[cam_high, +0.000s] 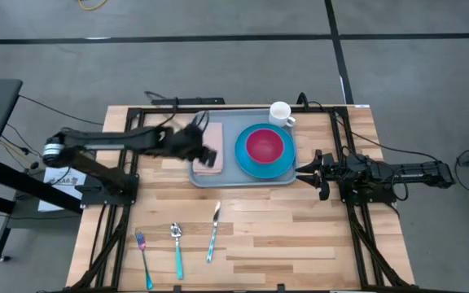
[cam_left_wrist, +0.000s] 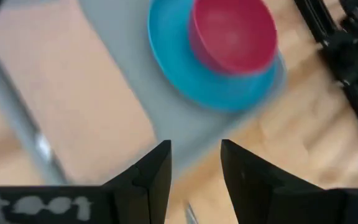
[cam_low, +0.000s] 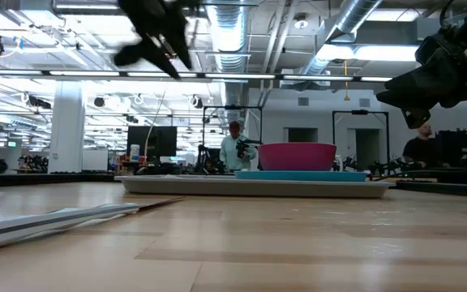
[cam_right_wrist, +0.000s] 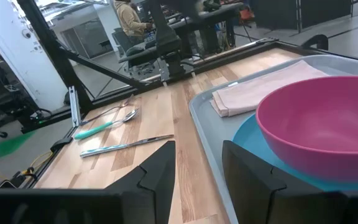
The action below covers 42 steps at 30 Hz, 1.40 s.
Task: Set up tray
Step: Put the iridescent fork on the light brown napkin
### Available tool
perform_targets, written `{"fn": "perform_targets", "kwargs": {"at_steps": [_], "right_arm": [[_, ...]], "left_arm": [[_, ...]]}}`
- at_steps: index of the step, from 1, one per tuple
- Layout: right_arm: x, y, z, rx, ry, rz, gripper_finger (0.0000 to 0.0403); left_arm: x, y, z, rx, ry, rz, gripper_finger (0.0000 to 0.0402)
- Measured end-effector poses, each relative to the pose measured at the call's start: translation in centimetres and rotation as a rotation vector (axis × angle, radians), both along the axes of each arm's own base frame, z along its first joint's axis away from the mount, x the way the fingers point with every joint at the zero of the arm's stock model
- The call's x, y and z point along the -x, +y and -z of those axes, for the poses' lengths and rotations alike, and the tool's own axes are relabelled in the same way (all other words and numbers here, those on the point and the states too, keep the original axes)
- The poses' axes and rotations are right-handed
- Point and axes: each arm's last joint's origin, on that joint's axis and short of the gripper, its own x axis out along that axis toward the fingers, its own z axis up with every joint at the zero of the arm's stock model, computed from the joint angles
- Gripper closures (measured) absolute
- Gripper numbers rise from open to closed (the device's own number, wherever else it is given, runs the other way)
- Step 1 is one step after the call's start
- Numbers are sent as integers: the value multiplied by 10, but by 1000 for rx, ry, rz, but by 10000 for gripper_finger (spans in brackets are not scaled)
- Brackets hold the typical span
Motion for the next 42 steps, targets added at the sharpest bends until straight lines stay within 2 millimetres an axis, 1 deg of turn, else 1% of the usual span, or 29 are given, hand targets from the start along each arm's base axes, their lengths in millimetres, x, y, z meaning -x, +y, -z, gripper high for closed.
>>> {"fn": "perform_targets", "kwargs": {"at_steps": [2, 5, 8, 12, 14, 19, 22, 24, 27, 32, 35, 37, 39, 42], "right_arm": [[0, 0, 0, 0, 0, 0, 280], [0, 0, 0, 0, 1, 0, 280], [0, 0, 0, 0, 0, 0, 280], [0, 0, 0, 0, 0, 0, 280], [0, 0, 0, 0, 0, 0, 280], [0, 0, 0, 0, 0, 0, 280], [0, 0, 0, 0, 0, 0, 280], [0, 0, 0, 0, 0, 0, 280], [0, 0, 0, 0, 0, 0, 280], [0, 0, 0, 0, 0, 0, 280], [0, 0, 0, 0, 0, 0, 280], [0, 0, 0, 0, 0, 0, 280], [0, 0, 0, 0, 0, 0, 280], [0, 0, 0, 0, 0, 0, 280]], "left_arm": [[14, -26, -8, 58, -12, -21, 275], [33, -63, -13, 153, -15, -62, 275], [49, -97, -11, 240, 8, -92, 275], [69, -137, -3, 328, 80, -113, 275], [81, -155, 1, 359, 117, -129, 275], [109, -192, 14, 395, 226, -181, 275], [122, -214, 26, 411, 313, -201, 275], [128, -227, 34, 406, 376, -177, 275], [129, -245, 48, 406, 447, -149, 275], [118, -269, 74, 408, 442, -138, 275], [111, -280, 87, 384, 454, -146, 275], [108, -283, 93, 344, 489, -168, 276], [105, -283, 91, 307, 547, -200, 278], [100, -280, 78, 246, 607, -250, 284]]}}
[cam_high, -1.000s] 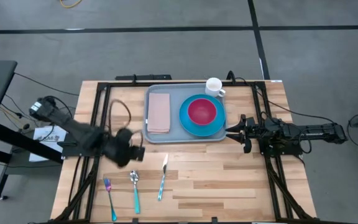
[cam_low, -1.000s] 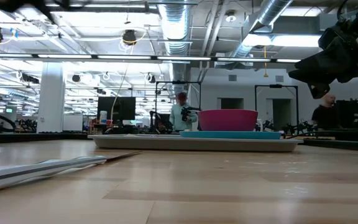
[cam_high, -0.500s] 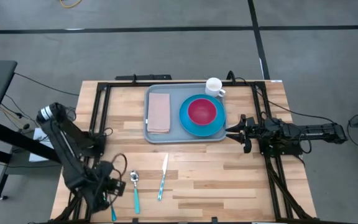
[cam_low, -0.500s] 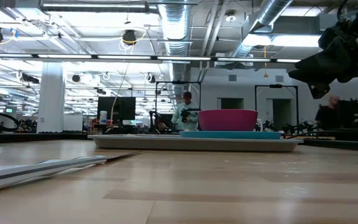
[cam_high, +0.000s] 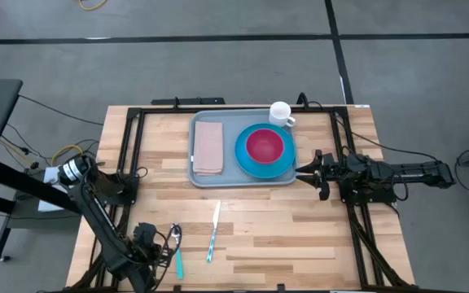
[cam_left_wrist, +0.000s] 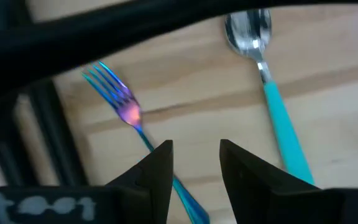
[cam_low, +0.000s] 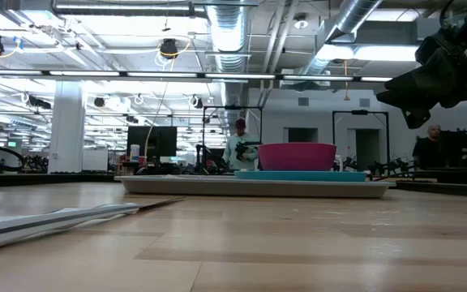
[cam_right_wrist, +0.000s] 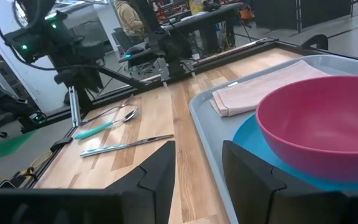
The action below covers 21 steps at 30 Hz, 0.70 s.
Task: Set up tray
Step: Put the iridescent fork on the light brown napkin
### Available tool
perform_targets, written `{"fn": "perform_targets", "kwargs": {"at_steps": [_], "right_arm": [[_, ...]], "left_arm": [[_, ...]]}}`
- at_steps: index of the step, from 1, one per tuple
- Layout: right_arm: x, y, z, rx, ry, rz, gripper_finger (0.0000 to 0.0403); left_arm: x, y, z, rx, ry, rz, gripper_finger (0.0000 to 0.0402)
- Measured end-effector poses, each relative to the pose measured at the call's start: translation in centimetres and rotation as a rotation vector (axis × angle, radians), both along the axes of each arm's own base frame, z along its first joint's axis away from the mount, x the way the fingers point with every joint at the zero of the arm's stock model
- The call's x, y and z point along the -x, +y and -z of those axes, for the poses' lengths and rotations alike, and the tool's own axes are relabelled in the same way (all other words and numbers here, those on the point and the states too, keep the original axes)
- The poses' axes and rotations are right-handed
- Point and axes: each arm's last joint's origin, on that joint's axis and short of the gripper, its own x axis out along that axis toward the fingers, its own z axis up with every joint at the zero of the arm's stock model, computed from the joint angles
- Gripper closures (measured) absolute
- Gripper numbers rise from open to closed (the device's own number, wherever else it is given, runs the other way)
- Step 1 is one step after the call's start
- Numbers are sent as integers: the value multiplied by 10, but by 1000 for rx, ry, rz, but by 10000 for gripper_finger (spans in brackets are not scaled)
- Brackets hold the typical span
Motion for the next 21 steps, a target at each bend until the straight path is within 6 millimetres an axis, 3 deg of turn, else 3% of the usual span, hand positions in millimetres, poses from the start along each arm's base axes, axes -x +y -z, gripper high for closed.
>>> {"fn": "perform_targets", "kwargs": {"at_steps": [9, 16, 21], "right_arm": [[0, 0, 0, 0, 1, 0, 280], [0, 0, 0, 0, 0, 0, 280], [0, 0, 0, 0, 0, 0, 280]], "left_arm": [[-15, 5, -20, -76, -69, 36, 305], [6, -4, -19, -22, 91, 0, 305], [19, -11, -19, -96, 4, 84, 305]]}}
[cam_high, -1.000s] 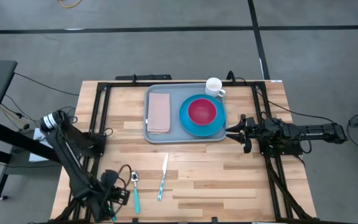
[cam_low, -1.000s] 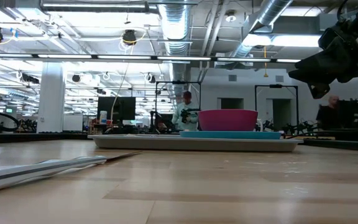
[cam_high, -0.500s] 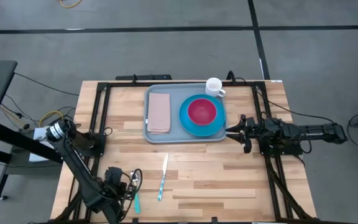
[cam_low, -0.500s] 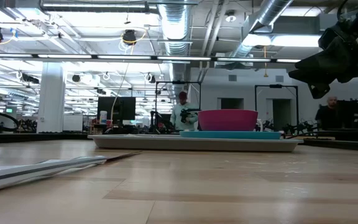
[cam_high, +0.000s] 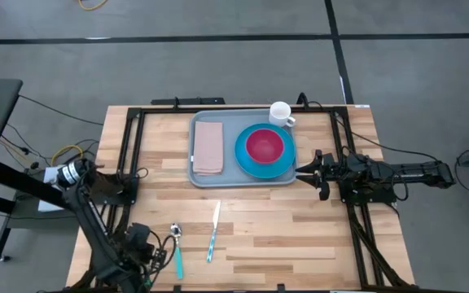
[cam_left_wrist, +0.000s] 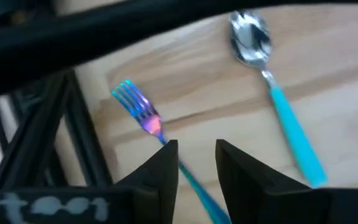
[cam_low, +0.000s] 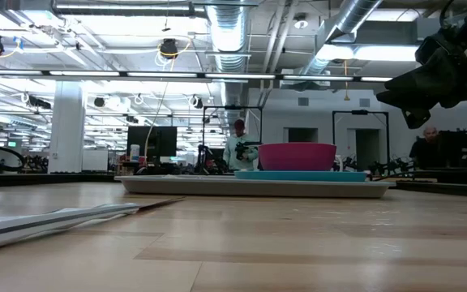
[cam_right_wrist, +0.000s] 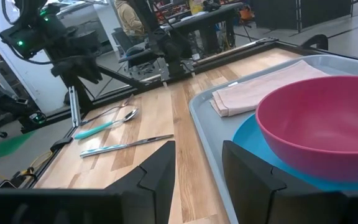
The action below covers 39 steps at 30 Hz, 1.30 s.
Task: Set up tray
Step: Put the iridescent fork on the light brown napkin
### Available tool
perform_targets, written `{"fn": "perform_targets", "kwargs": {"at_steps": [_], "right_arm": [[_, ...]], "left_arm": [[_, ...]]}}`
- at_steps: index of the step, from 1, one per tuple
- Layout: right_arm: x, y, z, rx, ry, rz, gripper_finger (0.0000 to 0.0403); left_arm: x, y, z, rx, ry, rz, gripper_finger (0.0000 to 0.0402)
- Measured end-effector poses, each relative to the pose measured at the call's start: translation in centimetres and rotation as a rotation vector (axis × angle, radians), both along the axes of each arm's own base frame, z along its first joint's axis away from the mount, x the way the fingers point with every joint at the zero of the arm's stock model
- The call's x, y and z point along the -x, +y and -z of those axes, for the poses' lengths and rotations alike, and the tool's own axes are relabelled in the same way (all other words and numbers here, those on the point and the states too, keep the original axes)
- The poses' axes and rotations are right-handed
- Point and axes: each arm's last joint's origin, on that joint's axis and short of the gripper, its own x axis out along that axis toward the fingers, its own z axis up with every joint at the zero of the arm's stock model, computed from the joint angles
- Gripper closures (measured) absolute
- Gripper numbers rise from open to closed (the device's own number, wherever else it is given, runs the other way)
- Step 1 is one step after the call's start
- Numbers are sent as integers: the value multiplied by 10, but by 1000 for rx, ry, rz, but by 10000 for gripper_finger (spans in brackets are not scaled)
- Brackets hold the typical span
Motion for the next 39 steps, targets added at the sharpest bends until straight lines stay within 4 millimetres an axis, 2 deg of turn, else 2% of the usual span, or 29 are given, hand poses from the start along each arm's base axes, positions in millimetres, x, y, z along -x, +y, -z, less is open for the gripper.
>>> {"fn": "perform_targets", "kwargs": {"at_steps": [2, 6, 12, 24, 27, 39], "right_arm": [[0, 0, 0, 0, 0, 0, 280], [0, 0, 0, 0, 0, 0, 280], [0, 0, 0, 0, 0, 0, 280], [0, 0, 0, 0, 0, 0, 280], [0, 0, 0, 0, 0, 0, 280], [0, 0, 0, 0, 0, 0, 280]], "left_arm": [[8, -5, 0, 8, 18, 43, 305], [30, -13, 8, 47, 126, 23, 305], [52, -30, 21, 131, 33, 151, 305], [49, -29, 25, 87, -33, 190, 305], [49, -31, 28, 79, 7, 360, 305], [57, -33, 28, 65, 231, 1395, 305]]}}
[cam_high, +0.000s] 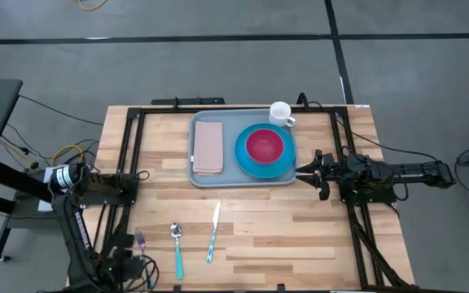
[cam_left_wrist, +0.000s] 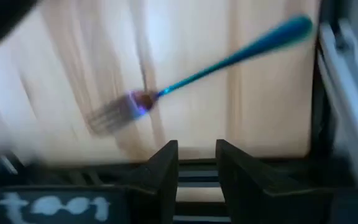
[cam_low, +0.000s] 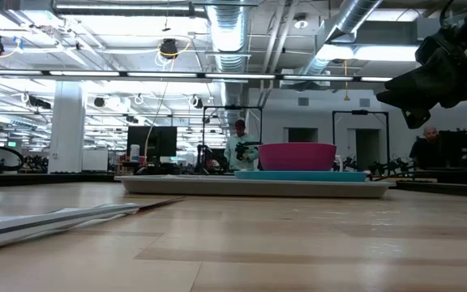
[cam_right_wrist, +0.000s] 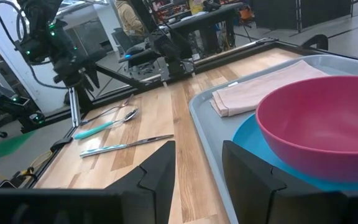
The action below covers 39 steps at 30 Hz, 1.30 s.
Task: Set up tray
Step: Put the iridescent fork on the light brown napkin
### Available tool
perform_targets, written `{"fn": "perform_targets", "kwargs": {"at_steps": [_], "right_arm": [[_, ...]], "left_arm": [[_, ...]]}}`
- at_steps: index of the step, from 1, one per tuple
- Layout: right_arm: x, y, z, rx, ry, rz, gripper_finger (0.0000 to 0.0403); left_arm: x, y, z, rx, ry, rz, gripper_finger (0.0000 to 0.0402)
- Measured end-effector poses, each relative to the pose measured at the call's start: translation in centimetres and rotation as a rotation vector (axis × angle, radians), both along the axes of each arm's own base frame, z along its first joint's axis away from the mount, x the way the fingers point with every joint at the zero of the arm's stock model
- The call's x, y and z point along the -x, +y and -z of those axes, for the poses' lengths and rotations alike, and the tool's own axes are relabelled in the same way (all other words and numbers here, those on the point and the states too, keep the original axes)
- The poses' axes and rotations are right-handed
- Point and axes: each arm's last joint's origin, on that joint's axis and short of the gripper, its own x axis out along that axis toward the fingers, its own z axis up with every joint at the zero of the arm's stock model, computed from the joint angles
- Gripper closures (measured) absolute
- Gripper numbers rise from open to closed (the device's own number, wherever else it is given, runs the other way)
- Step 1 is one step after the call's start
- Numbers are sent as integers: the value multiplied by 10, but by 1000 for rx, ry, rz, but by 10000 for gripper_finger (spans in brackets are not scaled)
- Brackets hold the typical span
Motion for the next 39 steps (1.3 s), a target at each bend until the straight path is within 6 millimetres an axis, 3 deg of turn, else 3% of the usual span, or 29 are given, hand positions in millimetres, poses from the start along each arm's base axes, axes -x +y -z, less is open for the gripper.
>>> {"fn": "perform_targets", "kwargs": {"at_steps": [4, 8, 12, 23, 30, 39], "right_arm": [[0, 0, 0, 0, 0, 0, 280], [0, 0, 0, 0, 0, 0, 280], [0, 0, 0, 0, 0, 0, 280], [0, 0, 0, 0, 0, 0, 280], [0, 0, 0, 0, 0, 0, 280], [0, 0, 0, 0, 0, 0, 280]], "left_arm": [[4, -3, -1, -18, -36, 339, 305], [2, -6, 6, -3, -96, 489, 305], [-6, -4, 25, 60, -68, 524, 305], [-6, 17, 54, 4, 64, 757, 305], [-10, 21, 61, -14, 43, 824, 305], [-30, 19, 63, 41, -44, 840, 305]]}}
